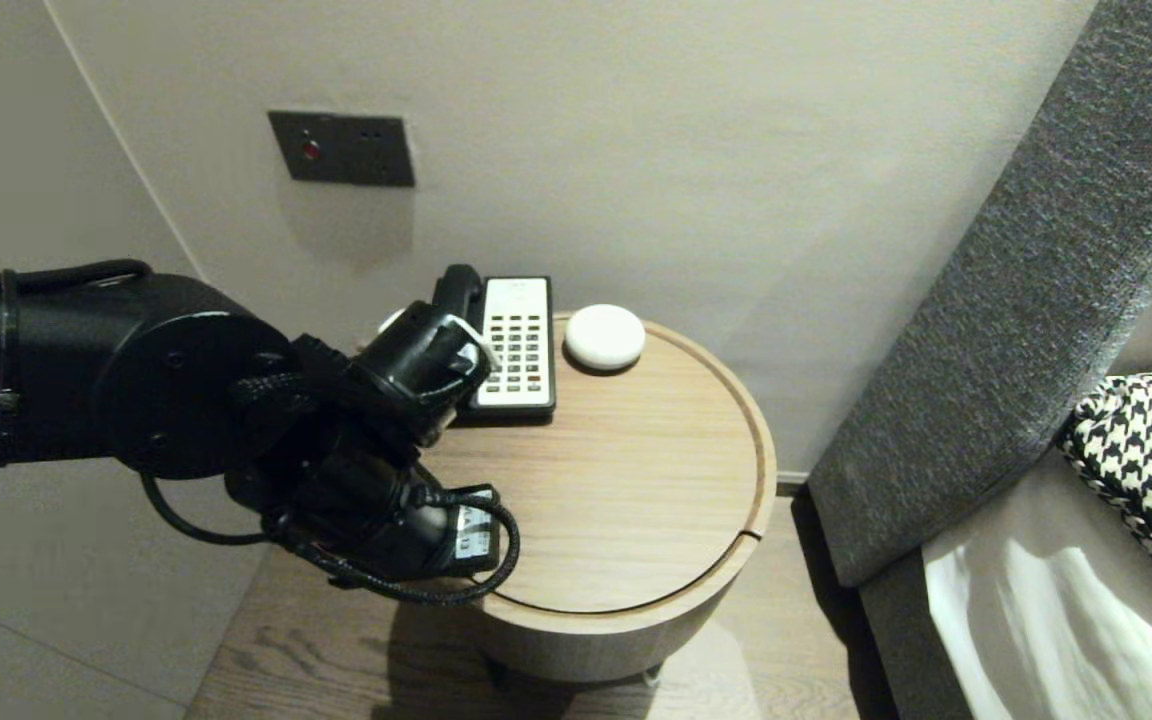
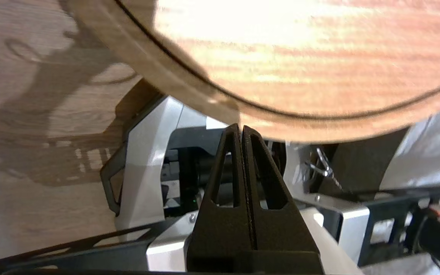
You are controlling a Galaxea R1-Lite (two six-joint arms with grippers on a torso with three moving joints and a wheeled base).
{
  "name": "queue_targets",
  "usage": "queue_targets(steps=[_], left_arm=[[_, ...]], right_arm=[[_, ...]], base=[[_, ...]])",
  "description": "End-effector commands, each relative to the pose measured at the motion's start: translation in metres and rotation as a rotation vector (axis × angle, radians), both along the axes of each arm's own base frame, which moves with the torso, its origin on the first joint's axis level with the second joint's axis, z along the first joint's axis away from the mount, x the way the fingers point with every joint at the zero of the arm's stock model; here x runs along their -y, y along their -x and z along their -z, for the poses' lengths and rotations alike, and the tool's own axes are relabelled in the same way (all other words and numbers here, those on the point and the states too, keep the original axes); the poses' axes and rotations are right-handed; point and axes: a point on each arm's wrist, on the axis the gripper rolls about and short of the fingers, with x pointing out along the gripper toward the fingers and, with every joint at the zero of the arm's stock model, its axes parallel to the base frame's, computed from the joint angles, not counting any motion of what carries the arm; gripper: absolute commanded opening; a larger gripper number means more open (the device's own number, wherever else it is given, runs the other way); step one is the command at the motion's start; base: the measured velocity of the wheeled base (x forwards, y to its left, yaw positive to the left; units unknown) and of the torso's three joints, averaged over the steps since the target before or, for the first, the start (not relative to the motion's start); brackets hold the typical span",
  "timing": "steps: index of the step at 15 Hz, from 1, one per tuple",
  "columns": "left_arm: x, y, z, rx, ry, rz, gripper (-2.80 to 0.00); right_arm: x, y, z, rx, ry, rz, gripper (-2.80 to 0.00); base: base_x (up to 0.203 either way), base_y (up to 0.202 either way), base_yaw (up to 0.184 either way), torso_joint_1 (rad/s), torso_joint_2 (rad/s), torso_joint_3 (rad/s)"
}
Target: Open the nightstand drawer
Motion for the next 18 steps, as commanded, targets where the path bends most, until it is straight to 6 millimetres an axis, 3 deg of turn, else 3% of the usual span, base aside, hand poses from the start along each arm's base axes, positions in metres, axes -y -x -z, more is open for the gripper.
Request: queue_targets(steps=[1,9,18], left_arm=[[0.004,-0.004,0.008,-0.001,0.003,-0.016,-2.80],[0.003,-0.003,0.027,-0.036,-0.017,-0.025,-2.80],[0.012,0.011,0.030,-0.047,-0.023,0.014,-2.80]], right_arm=[[0.000,-0.003,0.011,-0.040,-0.001,0.000,-2.80],[0.000,-0.003,0.011,-0.040,-0.001,0.000,-2.80],[0.000,-0.003,0.011,-0.040,-0.001,0.000,-2.80]], base=[[0.000,0.000,0.000,0.000,0.00,0.000],[0.000,0.000,0.000,0.000,0.00,0.000],[0.000,0.000,0.000,0.000,0.00,0.000]])
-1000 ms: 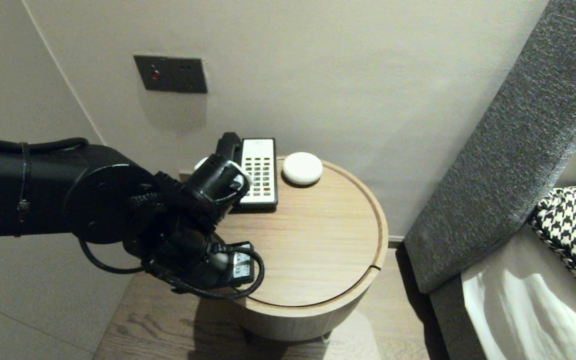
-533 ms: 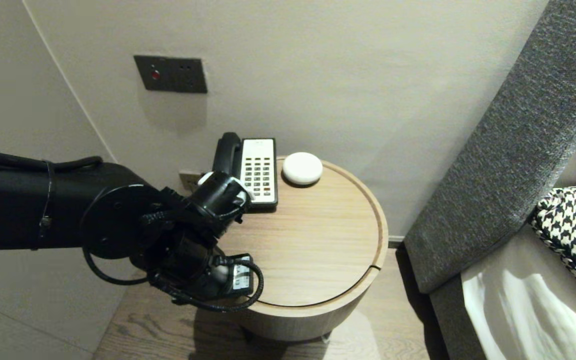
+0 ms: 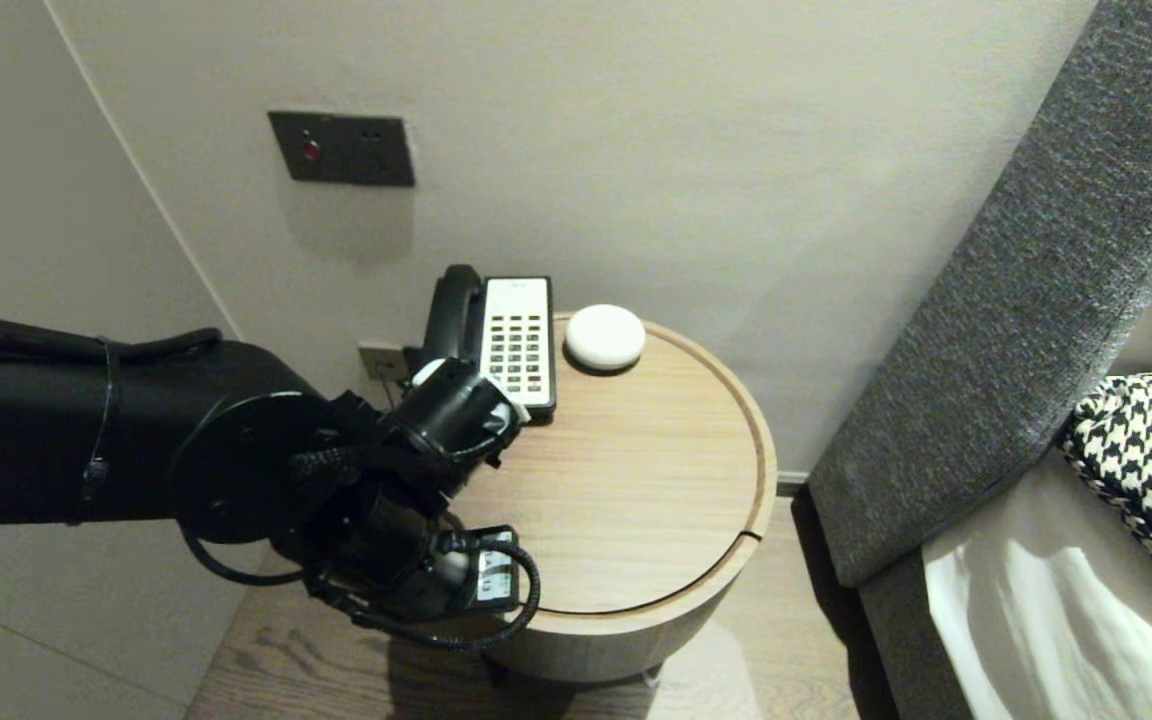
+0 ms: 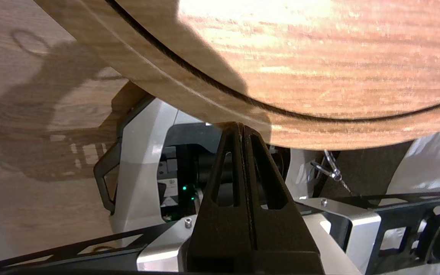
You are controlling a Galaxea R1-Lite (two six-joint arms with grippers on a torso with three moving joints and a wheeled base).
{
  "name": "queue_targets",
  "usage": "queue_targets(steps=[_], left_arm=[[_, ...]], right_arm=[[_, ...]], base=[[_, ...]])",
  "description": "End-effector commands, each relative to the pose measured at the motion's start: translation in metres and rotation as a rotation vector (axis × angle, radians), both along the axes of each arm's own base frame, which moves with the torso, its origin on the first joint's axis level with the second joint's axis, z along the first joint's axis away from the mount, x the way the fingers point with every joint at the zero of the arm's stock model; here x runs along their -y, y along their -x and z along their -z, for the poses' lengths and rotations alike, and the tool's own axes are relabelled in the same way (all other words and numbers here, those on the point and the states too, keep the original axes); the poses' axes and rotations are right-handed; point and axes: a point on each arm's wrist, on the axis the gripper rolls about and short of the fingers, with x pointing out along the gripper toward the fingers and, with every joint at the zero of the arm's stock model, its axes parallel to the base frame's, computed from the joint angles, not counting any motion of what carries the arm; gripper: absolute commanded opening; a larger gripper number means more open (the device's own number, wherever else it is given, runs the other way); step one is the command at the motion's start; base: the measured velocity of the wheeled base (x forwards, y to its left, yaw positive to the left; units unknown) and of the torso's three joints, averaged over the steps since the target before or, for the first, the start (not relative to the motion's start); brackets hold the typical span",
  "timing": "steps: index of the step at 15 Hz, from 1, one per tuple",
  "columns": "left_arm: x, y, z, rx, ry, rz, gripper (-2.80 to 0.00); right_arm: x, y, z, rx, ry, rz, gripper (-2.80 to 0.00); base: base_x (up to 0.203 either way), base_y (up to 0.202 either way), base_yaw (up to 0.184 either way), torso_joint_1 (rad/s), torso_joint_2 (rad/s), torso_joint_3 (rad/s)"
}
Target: Open the nightstand drawer
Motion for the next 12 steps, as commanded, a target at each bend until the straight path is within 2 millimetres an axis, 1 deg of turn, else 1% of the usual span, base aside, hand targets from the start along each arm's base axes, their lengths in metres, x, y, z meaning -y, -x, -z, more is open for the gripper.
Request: queue_targets(steps=[1,7,8,10,12], left_arm=[[0.000,0.005,-0.001,-0.003,0.000,0.005,-2.80],[0.006,-0.002,-0.015,0.063,0.056,-0.002,-2.80],[0.007,-0.005,-0.014,0.064,0.054,-0.007,-2.80],[0.010,-0.015,-0.002,0.058,0.045,-0.022,-2.80],[0.010,-0.020,0.004,0.058,0.041,-0.033,-2.80]], right_arm=[[0.000,-0.003,0.011,-0.040,-0.001,0.000,-2.80],[0.000,-0.003,0.011,-0.040,-0.001,0.000,-2.80],[0.000,-0.003,0.011,-0.040,-0.001,0.000,-2.80],[0.000,-0.003,0.011,-0.040,-0.001,0.000,-2.80],[0.000,-0.003,0.011,-0.040,0.001,0.000,-2.80]], base=[[0.000,0.000,0.000,0.000,0.00,0.000],[0.000,0.000,0.000,0.000,0.00,0.000],[0.000,0.000,0.000,0.000,0.00,0.000],[0.000,0.000,0.000,0.000,0.00,0.000],[0.000,0.000,0.000,0.000,0.00,0.000]])
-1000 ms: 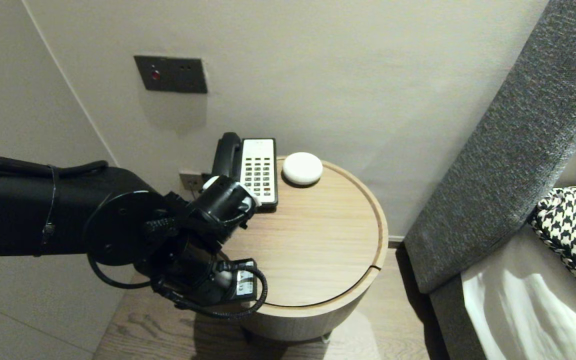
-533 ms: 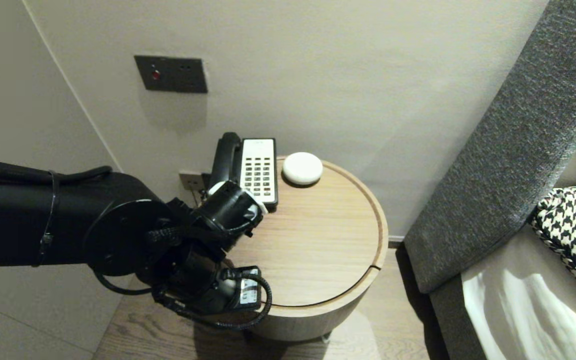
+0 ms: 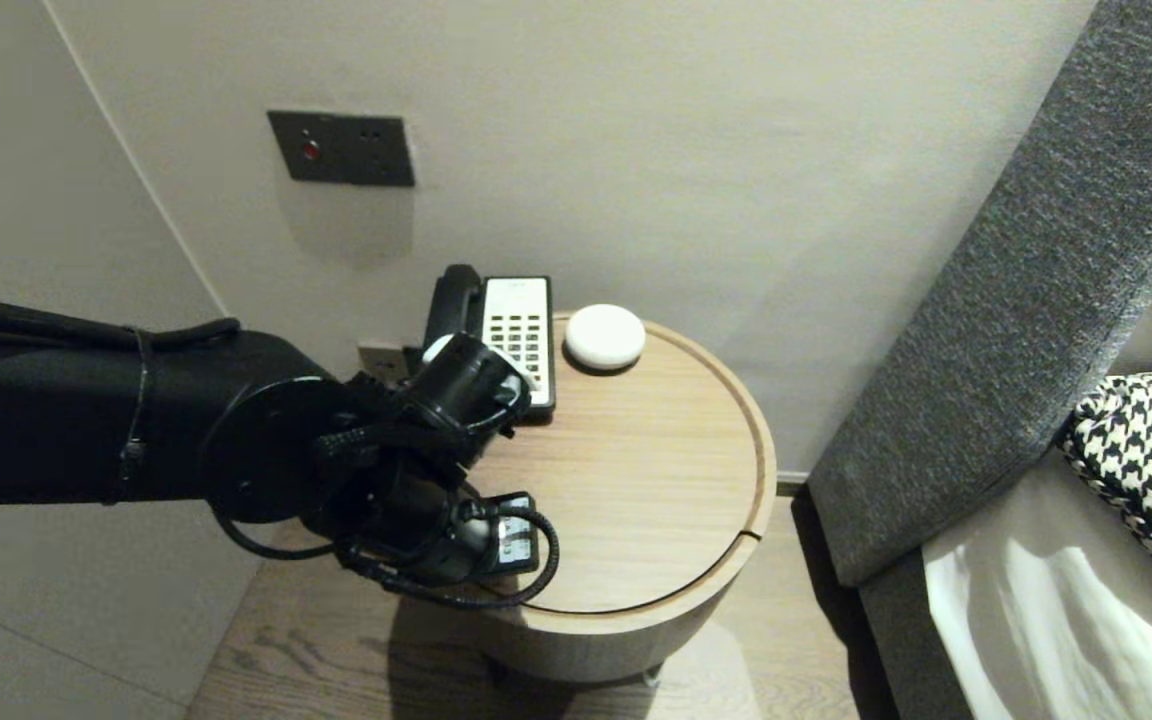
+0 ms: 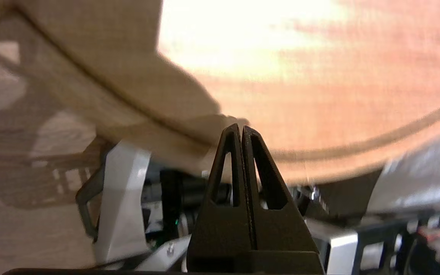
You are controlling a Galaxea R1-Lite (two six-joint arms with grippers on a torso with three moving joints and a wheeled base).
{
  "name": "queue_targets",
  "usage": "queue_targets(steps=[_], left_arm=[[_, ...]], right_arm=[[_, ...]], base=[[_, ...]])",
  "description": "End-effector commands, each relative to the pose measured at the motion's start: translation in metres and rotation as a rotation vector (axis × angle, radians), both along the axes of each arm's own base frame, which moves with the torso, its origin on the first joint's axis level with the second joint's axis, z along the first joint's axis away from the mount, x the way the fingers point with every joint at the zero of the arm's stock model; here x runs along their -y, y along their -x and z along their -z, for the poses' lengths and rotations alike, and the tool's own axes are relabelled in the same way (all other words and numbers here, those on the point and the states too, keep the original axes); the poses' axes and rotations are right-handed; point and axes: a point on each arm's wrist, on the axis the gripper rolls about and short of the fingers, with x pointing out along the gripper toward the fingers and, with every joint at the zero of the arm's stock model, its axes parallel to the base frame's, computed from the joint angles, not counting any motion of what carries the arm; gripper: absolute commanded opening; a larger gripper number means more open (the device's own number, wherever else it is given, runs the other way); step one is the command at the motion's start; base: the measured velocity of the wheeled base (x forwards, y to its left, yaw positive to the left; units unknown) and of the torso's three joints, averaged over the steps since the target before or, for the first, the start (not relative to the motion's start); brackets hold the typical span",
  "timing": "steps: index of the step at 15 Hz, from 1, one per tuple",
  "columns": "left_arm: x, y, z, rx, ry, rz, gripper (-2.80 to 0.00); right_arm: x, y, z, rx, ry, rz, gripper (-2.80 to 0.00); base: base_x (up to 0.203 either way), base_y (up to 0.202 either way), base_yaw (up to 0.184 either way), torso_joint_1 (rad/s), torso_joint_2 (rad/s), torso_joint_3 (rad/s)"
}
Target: Open the nightstand drawer
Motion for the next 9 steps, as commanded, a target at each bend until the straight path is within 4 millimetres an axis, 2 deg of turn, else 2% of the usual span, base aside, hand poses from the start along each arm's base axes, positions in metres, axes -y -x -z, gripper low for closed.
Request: queue_targets(steps=[1,7,9], left_arm=[[0.002,-0.005,0.011,-0.024,-0.021,-0.010,-2.80],[-0.004,0.003,0.008,-0.027,-0.020,-0.005,-2.80],[-0.008,0.009,0.013,-0.045,-0.034,0.004,-2.80]], right_arm=[[0.000,-0.003,0.011,-0.040,0.000,0.000,-2.80],[0.000,-0.003,0.011,-0.040,-0.001,0.000,-2.80],[0.000,-0.003,0.011,-0.040,0.000,0.000,-2.80]], base=[[0.000,0.000,0.000,0.000,0.00,0.000],[0.000,0.000,0.000,0.000,0.00,0.000],[0.000,0.000,0.000,0.000,0.00,0.000]])
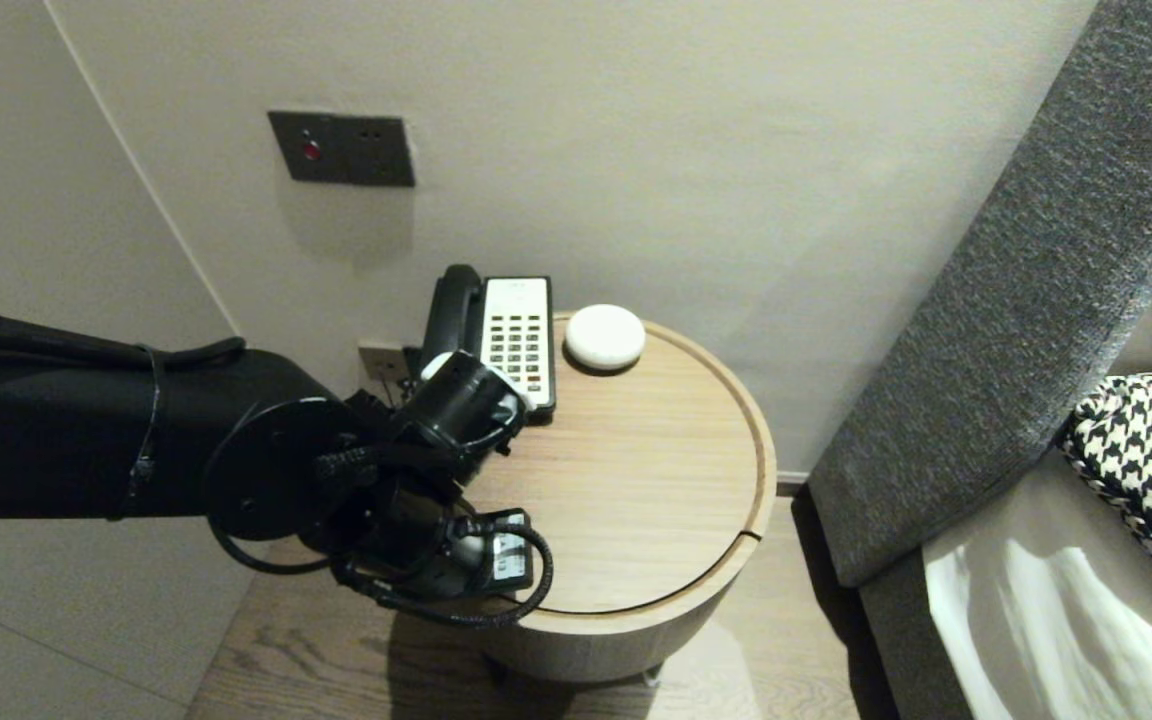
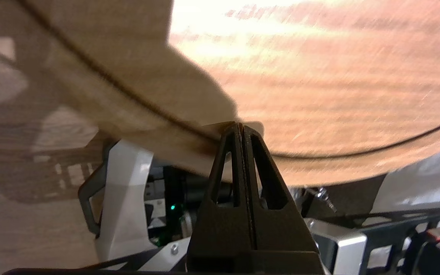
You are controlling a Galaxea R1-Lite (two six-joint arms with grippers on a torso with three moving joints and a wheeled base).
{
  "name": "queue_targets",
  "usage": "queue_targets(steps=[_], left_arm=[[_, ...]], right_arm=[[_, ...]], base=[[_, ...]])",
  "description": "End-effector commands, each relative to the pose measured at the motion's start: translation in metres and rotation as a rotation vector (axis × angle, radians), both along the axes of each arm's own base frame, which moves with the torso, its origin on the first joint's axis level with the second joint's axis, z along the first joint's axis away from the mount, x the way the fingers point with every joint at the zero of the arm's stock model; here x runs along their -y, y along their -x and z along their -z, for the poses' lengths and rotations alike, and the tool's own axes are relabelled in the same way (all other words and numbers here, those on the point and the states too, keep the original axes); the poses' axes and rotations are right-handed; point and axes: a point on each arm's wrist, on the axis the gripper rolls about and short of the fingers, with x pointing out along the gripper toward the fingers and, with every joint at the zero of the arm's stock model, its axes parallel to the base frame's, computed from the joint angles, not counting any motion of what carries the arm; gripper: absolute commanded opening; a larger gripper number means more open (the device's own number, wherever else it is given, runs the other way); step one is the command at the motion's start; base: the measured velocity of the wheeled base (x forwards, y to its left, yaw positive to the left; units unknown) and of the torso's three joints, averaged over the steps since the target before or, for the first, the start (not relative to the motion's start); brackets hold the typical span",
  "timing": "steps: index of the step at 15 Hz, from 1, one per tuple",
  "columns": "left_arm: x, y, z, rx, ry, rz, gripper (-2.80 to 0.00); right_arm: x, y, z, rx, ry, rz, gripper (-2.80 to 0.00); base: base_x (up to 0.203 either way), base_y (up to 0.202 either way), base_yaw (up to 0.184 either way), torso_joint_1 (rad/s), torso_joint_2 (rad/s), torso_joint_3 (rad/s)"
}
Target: Open the nightstand drawer
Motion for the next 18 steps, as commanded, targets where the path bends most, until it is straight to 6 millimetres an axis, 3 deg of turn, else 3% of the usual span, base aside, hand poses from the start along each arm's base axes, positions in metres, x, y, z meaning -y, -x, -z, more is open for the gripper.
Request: queue_targets(steps=[1,6,13,18], left_arm=[[-0.005,0.007,0.004,-0.020,-0.017,0.000,-2.80],[-0.012,0.019,0.012,-0.036,-0.025,0.015,-2.80],[-0.019,0.059,0.010,-0.051,-0.039,0.101,-2.80],[-0.018,0.065,0.019,-0.086,-0.057,0.126,-2.80]], right_arm=[[0.000,-0.003,0.011,-0.040,-0.001,0.000,-2.80],[0.000,-0.003,0.011,-0.040,-0.001,0.000,-2.80],[0.000,-0.003,0.011,-0.040,-0.001,0.000,-2.80],[0.000,-0.003,0.011,-0.040,0.001,0.000,-2.80]], base=[[0.000,0.000,0.000,0.000,0.00,0.000],[0.000,0.000,0.000,0.000,0.00,0.000],[0.000,0.000,0.000,0.000,0.00,0.000],[0.000,0.000,0.000,0.000,0.00,0.000]])
